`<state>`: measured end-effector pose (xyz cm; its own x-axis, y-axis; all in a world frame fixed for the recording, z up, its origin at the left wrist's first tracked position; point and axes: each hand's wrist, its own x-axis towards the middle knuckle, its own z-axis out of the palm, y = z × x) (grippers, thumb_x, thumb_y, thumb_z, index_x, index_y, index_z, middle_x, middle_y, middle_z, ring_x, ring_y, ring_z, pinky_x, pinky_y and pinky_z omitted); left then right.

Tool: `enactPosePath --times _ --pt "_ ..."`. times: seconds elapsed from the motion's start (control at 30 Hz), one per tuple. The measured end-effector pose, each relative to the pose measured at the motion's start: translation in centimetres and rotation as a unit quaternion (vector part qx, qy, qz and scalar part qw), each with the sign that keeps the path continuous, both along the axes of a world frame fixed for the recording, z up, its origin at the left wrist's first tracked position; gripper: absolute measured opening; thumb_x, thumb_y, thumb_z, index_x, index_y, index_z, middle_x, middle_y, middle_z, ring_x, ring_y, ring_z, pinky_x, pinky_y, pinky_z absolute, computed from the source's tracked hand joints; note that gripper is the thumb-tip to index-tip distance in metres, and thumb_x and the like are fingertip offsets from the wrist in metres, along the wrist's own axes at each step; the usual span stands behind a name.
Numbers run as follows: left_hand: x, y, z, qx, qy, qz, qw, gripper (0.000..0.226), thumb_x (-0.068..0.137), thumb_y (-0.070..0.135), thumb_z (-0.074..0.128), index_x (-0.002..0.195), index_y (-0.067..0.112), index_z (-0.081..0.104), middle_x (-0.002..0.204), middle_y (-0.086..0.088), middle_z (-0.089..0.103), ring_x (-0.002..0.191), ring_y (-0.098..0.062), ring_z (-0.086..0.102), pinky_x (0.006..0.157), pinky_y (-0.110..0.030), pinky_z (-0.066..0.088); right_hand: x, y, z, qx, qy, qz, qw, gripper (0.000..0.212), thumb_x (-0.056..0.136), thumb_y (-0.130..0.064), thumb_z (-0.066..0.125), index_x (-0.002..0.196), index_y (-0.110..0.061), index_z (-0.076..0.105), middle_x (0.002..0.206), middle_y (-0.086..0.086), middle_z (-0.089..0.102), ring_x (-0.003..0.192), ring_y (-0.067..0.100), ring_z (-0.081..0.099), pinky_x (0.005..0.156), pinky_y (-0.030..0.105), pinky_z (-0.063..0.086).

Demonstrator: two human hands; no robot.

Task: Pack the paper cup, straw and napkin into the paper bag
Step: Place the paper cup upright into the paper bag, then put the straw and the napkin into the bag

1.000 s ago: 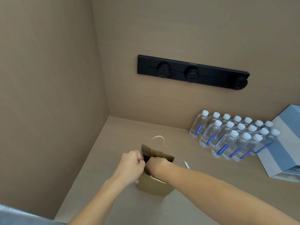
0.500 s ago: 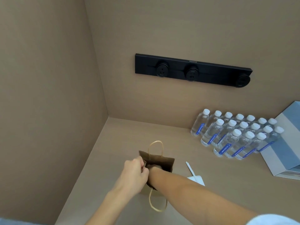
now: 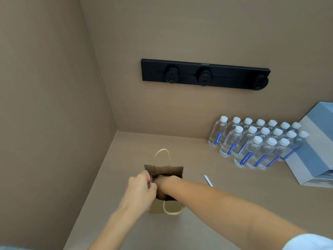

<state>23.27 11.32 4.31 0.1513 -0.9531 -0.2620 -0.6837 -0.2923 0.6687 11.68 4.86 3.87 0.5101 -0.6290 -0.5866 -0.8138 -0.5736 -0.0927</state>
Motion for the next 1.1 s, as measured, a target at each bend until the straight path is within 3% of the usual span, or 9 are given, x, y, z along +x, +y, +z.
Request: enactPosePath --times 0.2,0.27,0.37,0.47,0.6,0.73,0.9,1.0,1.1 --pt "0.3 -0.7 0.0 -0.011 0.013 -0.003 1.0 0.011 0.088 0.013 0.051 0.083 0.018 0.061 0.08 -0.01 0.068 0.041 -0.019 0.068 0.04 -0.041 0.06 -0.6 -0.2 4.7 -0.01 -0.008 0.018 1.0 0.022 0.091 -0.011 0.053 0.106 -0.001 0.065 0.095 0.018 0.062 0.078 0.033 0.06 0.065 0.033 0.048" --pt "0.3 -1.0 -0.1 -0.019 0.016 -0.013 1.0 0.012 0.088 0.012 0.052 0.084 0.017 0.062 0.077 -0.01 0.069 0.039 -0.018 0.068 0.039 -0.036 0.059 -2.4 -0.3 6.4 -0.056 -0.122 -0.018 0.991 0.023 0.088 -0.01 0.051 0.104 -0.007 0.067 0.096 0.018 0.067 0.081 0.033 0.063 0.069 0.034 0.053" --pt "-0.1 -1.8 -0.3 -0.025 0.014 -0.029 0.999 0.013 0.089 0.014 0.049 0.086 0.019 0.06 0.07 -0.009 0.069 0.039 -0.019 0.068 0.041 -0.028 0.055 -6.5 -0.3 8.0 -0.147 -0.306 -0.108 0.934 0.023 0.087 -0.014 0.051 0.102 -0.018 0.068 0.093 0.005 0.074 0.085 0.022 0.065 0.078 0.028 0.052" --pt "-0.7 -2.4 -0.4 -0.036 0.015 -0.037 0.999 0.014 0.091 0.014 0.046 0.089 0.02 0.059 0.06 -0.009 0.068 0.038 -0.017 0.067 0.05 -0.03 0.056 -10.8 -0.4 7.4 -0.165 -0.369 -0.234 0.884 0.021 0.088 -0.016 0.053 0.101 -0.022 0.068 0.092 -0.004 0.072 0.081 0.011 0.062 0.074 0.022 0.045" --pt "-1.0 -2.6 -0.6 -0.028 0.012 -0.049 0.998 0.013 0.09 0.018 0.048 0.093 0.025 0.059 0.054 -0.002 0.066 0.04 -0.018 0.068 0.059 -0.037 0.06 -15.8 0.1 3.1 -0.143 -0.319 -0.345 0.871 0.019 0.087 -0.016 0.056 0.1 -0.019 0.07 0.091 -0.003 0.071 0.086 0.014 0.062 0.076 0.026 0.048" --pt "-0.2 -1.9 -0.7 -0.028 -0.03 -0.075 0.996 0.013 0.084 0.022 0.053 0.09 0.031 0.06 0.054 0.003 0.061 0.066 -0.022 0.068 0.059 -0.046 0.063 -19.2 1.5 -2.8 -0.077 -0.245 -0.424 0.869 0.017 0.086 -0.014 0.055 0.096 -0.013 0.069 0.088 0.004 0.071 0.088 0.021 0.061 0.074 0.027 0.049" --pt "0.8 -1.0 -1.2 -0.051 -0.05 -0.092 0.993 0.004 0.087 0.033 0.057 0.086 0.034 0.06 0.061 0.005 0.062 0.071 -0.019 0.063 0.069 -0.035 0.055 -20.9 2.7 -8.8 -0.029 -0.162 -0.48 0.862 0.027 0.086 -0.014 0.055 0.111 -0.012 0.064 0.106 0.012 0.069 0.103 0.028 0.059 0.083 0.031 0.053" --pt "1.4 0.3 -1.7 -0.069 -0.034 -0.09 0.993 0.038 0.092 0.064 0.041 0.079 0.033 0.06 0.064 0.007 0.065 0.071 -0.012 0.062 0.069 -0.034 0.052 -20.5 2.2 -10.6 -0.048 -0.147 -0.478 0.864 0.031 0.087 -0.014 0.055 0.118 -0.008 0.059 0.11 0.013 0.067 0.103 0.031 0.06 0.082 0.031 0.051" --pt "2.0 1.8 -3.2 -0.114 -0.024 -0.039 0.992 0.055 0.1 0.059 0.019 0.082 0.033 0.064 0.069 0.01 0.063 0.076 -0.011 0.061 0.069 -0.035 0.049 -19.9 1.0 -11.4 -0.085 -0.151 -0.475 0.862 0.027 0.087 -0.011 0.055 0.112 0.0 0.059 0.109 0.018 0.067 0.101 0.036 0.06 0.084 0.038 0.053"
